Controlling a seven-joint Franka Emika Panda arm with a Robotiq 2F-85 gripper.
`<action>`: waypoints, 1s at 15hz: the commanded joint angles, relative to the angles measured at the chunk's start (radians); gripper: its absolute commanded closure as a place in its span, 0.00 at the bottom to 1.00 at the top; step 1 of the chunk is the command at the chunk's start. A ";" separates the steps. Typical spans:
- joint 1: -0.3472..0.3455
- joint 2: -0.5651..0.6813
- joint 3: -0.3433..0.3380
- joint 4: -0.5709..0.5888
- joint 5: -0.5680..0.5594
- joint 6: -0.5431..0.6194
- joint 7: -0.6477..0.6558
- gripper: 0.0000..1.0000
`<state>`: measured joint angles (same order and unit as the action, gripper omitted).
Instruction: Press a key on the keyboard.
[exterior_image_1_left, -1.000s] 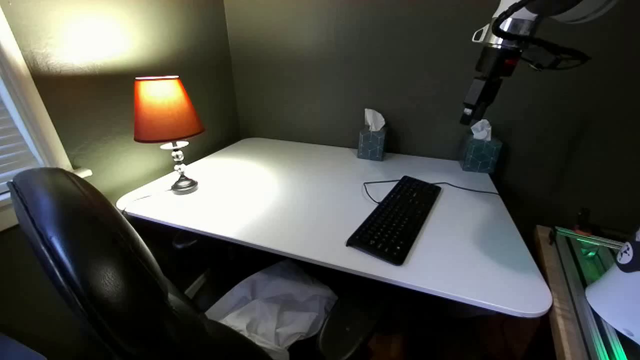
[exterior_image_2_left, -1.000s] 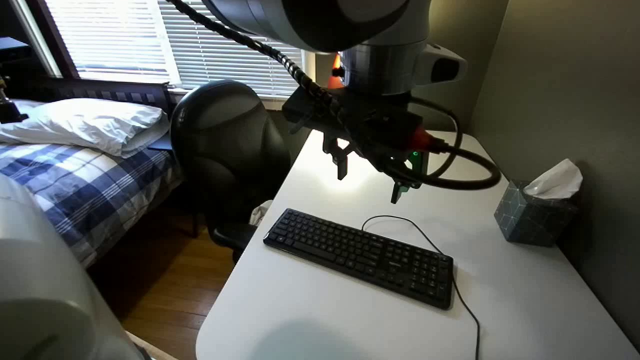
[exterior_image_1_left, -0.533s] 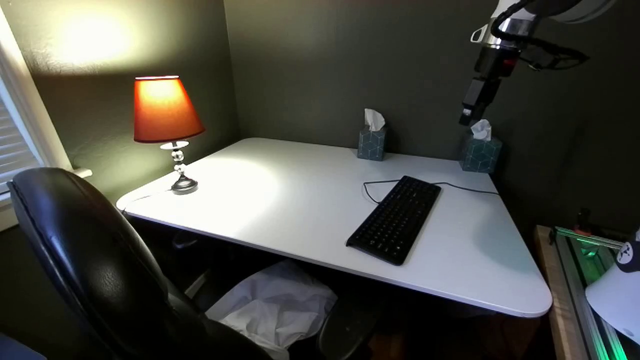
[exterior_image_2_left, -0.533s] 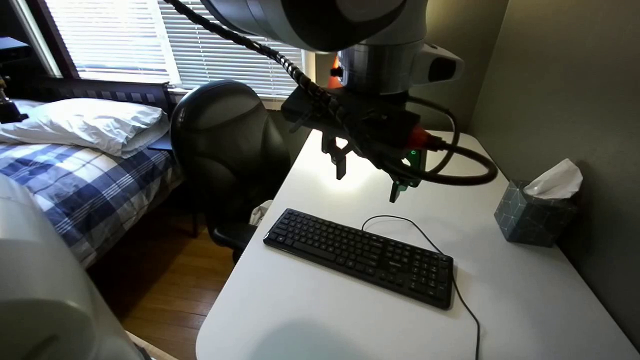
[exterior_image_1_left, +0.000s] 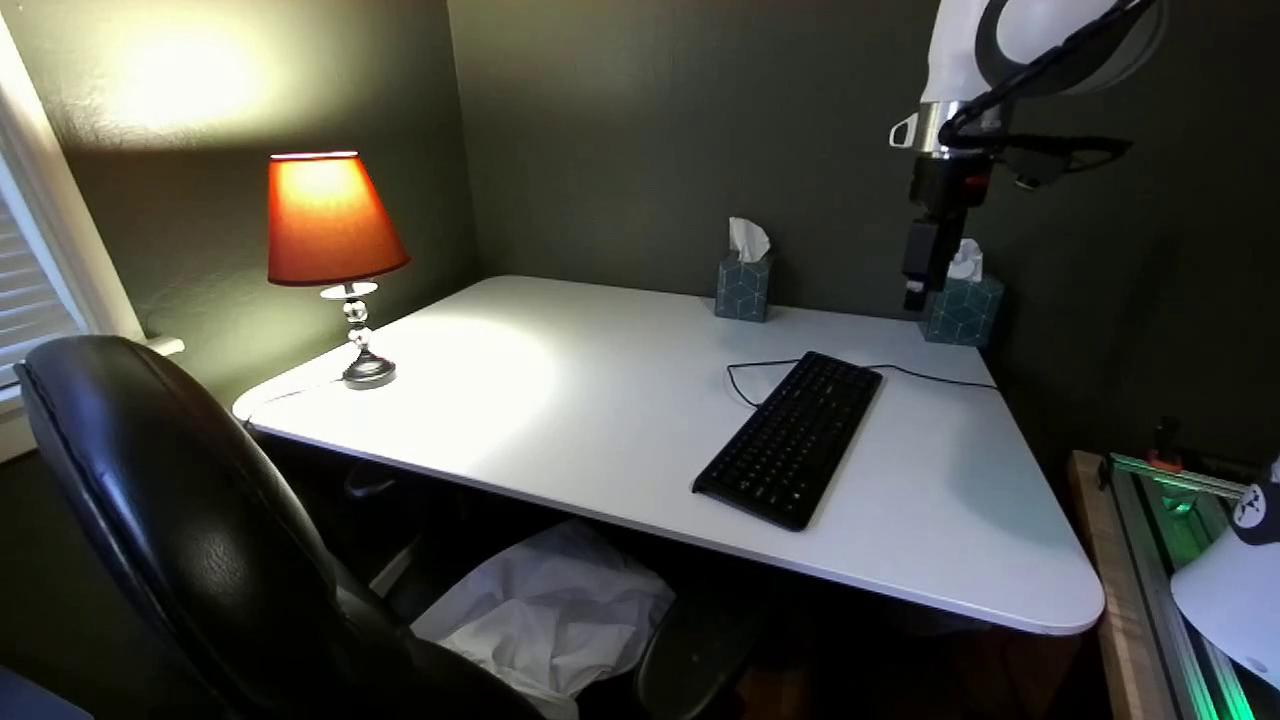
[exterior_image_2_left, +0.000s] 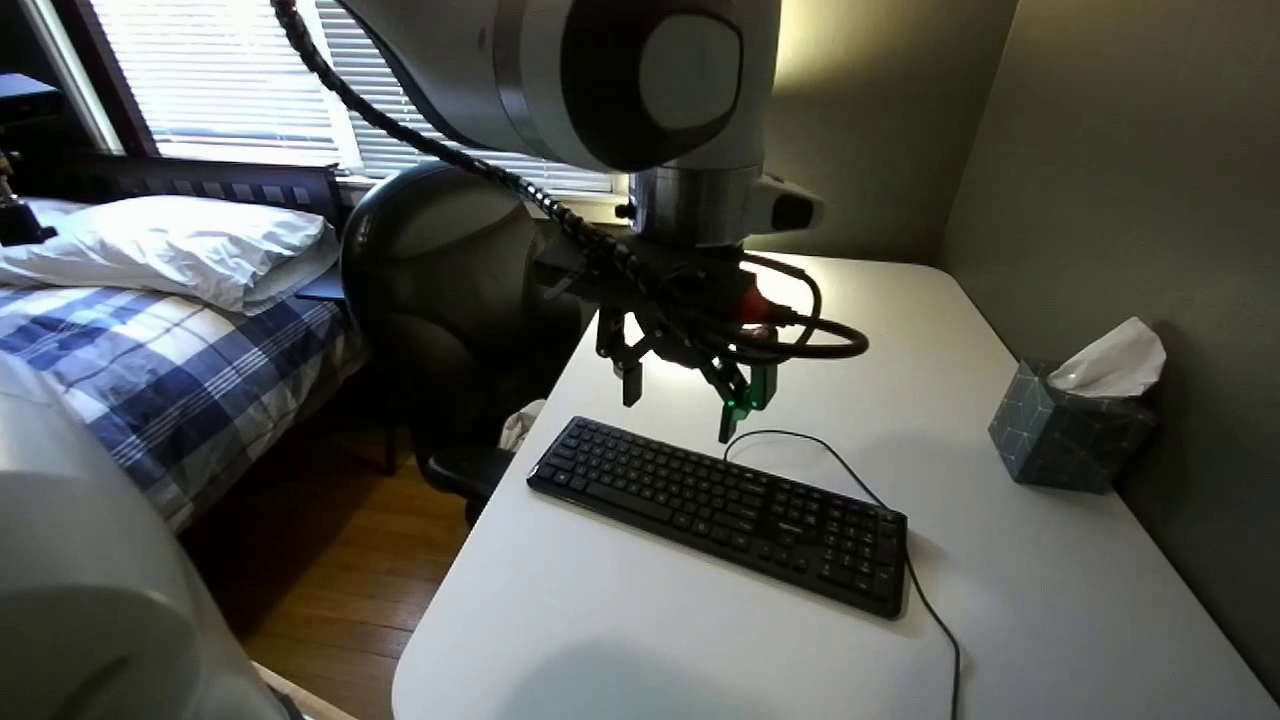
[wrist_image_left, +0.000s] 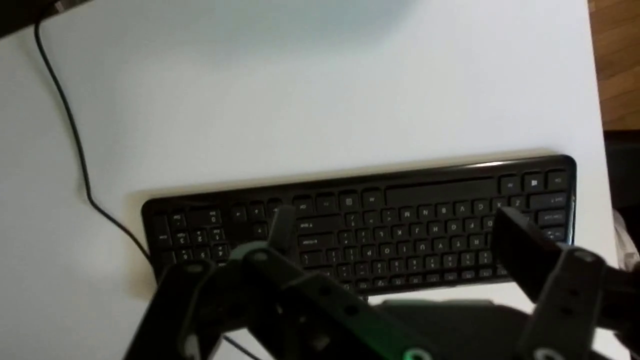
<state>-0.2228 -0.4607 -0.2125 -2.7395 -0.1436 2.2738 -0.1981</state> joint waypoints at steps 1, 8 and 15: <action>0.022 0.108 0.030 0.006 -0.003 0.023 0.040 0.00; 0.066 0.297 0.063 0.068 0.003 0.015 0.035 0.08; 0.098 0.459 0.081 0.185 0.021 -0.002 0.006 0.73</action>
<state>-0.1387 -0.0802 -0.1408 -2.6110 -0.1398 2.2774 -0.1784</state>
